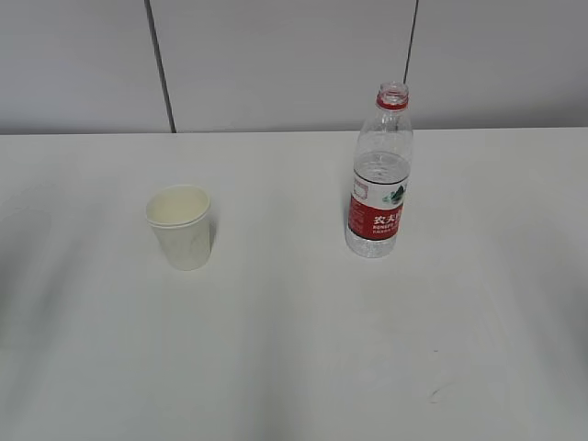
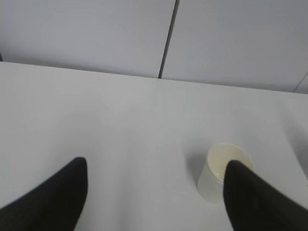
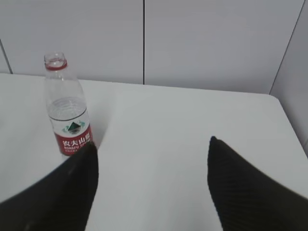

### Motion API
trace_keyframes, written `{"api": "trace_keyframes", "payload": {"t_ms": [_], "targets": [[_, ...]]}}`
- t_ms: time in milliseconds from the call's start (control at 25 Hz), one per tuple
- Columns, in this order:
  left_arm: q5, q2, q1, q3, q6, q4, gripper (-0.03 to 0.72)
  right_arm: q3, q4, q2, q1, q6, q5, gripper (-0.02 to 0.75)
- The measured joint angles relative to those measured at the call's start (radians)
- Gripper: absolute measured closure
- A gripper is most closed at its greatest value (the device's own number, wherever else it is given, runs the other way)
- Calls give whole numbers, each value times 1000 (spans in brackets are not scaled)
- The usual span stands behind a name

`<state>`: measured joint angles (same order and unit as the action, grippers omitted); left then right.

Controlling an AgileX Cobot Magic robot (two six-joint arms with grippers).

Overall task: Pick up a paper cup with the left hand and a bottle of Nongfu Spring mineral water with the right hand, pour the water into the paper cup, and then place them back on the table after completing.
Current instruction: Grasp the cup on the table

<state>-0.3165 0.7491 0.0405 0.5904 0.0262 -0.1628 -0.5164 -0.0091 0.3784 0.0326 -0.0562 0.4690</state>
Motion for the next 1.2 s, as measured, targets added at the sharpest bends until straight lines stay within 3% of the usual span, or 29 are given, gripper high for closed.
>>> {"api": "trace_keyframes", "payload": {"t_ms": [280, 600, 800, 1080, 1200], "targets": [[206, 200, 24, -52, 18, 0, 157, 0, -4, 183, 0, 1, -225, 213], [523, 380, 234, -172, 22, 2, 177, 4, -6, 314, 0, 1, -400, 213], [743, 482, 296, -263, 22, 15, 178, 47, -6, 369, 0, 1, -520, 213], [994, 602, 319, -319, 22, 207, 178, 115, -6, 401, 0, 1, -712, 217], [1078, 659, 319, -319, 22, 237, 178, 124, -6, 404, 0, 1, -733, 218]]}}
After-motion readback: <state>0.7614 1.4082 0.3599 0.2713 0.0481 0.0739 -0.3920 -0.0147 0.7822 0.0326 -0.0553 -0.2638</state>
